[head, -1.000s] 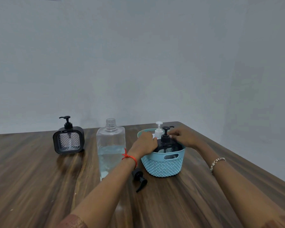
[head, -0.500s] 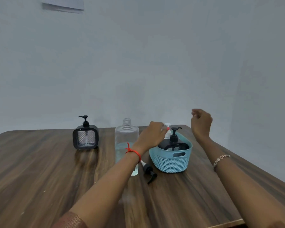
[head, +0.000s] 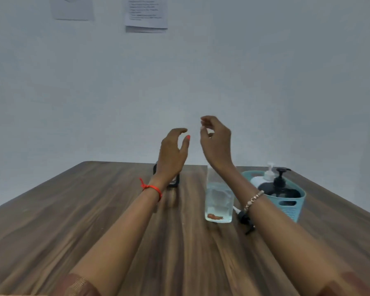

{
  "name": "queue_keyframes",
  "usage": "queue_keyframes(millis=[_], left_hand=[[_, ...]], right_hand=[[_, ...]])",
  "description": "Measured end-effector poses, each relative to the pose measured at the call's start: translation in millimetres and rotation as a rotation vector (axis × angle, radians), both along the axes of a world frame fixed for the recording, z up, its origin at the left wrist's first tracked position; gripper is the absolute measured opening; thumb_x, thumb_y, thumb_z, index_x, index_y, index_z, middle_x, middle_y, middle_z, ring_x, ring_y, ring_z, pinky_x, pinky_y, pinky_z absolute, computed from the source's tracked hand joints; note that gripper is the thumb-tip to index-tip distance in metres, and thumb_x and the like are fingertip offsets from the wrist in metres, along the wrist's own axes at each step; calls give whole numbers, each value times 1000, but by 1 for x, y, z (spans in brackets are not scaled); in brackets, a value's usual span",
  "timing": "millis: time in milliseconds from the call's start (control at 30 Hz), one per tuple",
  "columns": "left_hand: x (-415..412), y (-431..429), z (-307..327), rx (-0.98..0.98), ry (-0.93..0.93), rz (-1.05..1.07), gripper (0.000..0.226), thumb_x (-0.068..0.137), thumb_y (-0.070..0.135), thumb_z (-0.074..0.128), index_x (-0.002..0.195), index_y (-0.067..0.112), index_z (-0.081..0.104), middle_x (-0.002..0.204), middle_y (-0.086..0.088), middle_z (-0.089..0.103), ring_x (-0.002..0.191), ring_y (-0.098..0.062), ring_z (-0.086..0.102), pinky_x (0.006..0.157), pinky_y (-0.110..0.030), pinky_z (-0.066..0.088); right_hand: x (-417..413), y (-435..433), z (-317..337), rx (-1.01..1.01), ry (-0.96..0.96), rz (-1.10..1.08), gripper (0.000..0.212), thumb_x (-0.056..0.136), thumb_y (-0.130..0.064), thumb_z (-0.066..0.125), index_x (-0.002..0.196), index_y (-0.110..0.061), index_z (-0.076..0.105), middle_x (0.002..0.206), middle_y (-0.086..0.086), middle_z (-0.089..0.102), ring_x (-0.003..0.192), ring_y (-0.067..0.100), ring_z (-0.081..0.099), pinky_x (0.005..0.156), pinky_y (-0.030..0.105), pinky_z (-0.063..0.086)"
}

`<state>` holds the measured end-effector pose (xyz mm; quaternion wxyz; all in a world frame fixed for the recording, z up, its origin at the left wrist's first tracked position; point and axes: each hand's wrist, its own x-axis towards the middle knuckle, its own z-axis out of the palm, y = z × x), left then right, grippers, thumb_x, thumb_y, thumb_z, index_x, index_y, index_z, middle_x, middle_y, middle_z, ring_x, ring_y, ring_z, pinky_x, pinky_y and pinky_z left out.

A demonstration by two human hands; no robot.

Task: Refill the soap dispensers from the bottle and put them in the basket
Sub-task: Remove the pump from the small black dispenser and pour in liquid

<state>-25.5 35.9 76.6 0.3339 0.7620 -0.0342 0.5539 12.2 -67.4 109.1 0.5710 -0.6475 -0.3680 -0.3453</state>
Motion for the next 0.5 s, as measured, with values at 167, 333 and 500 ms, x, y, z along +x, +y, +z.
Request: queue_keyframes(millis=[167, 333, 500], left_hand=[[7, 64, -47, -115, 206, 123, 37, 94, 23, 50, 125, 4, 50, 129, -9, 54, 120, -23, 48, 87, -9, 27], [28, 105, -102, -133, 344, 107, 34, 92, 21, 53, 116, -2, 54, 103, 0, 54, 97, -9, 49, 71, 8, 22], [72, 143, -130, -251, 688, 91, 72, 93, 37, 48, 143, -4, 16, 153, -19, 18, 142, -26, 17, 112, -28, 15]], right_hand=[[0, 52, -47, -222, 235, 43, 38, 93, -7, 44, 131, -4, 46, 136, 10, 50, 126, 22, 45, 106, 37, 37], [20, 84, -98, -460, 547, -32, 41, 93, -15, 43, 133, -6, 39, 136, 12, 47, 123, 27, 46, 91, 26, 36], [63, 117, -121, -516, 763, -49, 69, 88, -7, 49, 146, -2, 12, 150, 19, 23, 138, 32, 28, 106, 35, 32]])
